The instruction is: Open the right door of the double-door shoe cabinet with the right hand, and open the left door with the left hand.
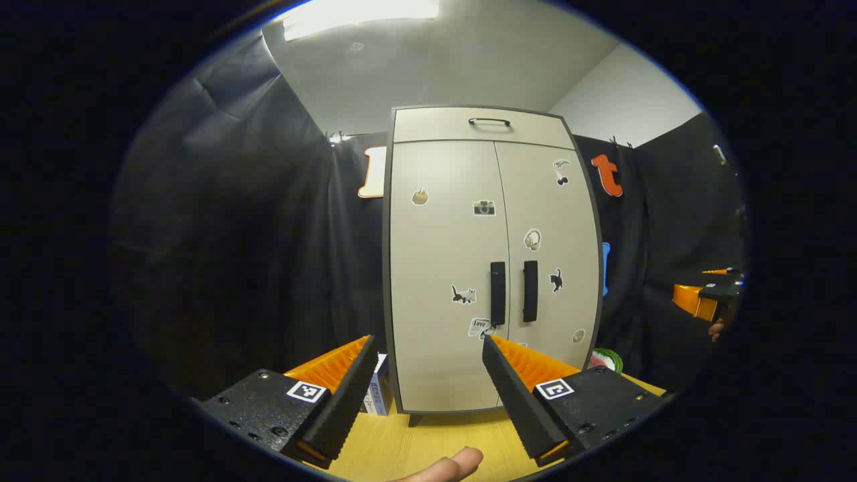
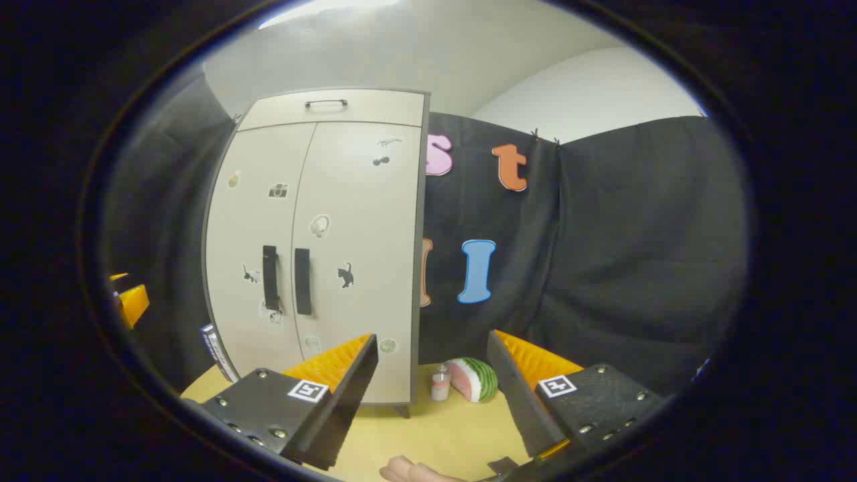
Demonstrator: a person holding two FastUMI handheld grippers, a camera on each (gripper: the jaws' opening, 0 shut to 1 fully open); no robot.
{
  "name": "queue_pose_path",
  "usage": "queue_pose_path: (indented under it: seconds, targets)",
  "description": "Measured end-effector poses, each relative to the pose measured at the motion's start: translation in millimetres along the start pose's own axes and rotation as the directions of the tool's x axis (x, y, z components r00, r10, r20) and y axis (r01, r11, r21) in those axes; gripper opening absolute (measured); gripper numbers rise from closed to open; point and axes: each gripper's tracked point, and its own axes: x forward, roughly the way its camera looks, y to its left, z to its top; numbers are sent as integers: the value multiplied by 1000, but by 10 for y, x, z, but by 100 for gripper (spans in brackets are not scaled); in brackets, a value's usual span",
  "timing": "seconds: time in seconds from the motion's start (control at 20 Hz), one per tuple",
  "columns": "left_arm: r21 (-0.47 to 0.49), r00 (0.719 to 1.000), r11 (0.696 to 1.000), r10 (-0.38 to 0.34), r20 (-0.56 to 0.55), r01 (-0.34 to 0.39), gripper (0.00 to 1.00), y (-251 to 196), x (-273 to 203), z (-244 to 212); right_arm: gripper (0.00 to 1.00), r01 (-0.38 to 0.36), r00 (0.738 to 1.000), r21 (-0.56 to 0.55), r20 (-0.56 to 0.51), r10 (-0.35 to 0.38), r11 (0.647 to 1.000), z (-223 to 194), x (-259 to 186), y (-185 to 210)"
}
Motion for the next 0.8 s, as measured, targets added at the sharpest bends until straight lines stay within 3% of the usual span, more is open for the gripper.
queue_pose_path:
  seconds: [0.45,0.55,0.6,0.65,0.8]
  targets:
    - [-39,1000,999,-1,-12,0,98,120,71,-59,94,-38,999,-14,-12,38,999,-79,-37,206]
    - [-45,1000,999,3,-15,-4,98,143,66,-47,98,-62,998,-2,-33,62,998,-140,-42,274]
    - [-42,1000,999,4,-18,-4,98,156,68,-54,94,-69,997,4,-42,69,998,-163,-44,300]
    - [-40,1000,999,4,-18,-5,99,159,79,-48,98,-71,996,6,-46,72,997,-171,-43,307]
    - [-42,1000,999,-1,-16,0,99,174,85,-3,98,-65,997,-2,-41,65,998,-133,3,318]
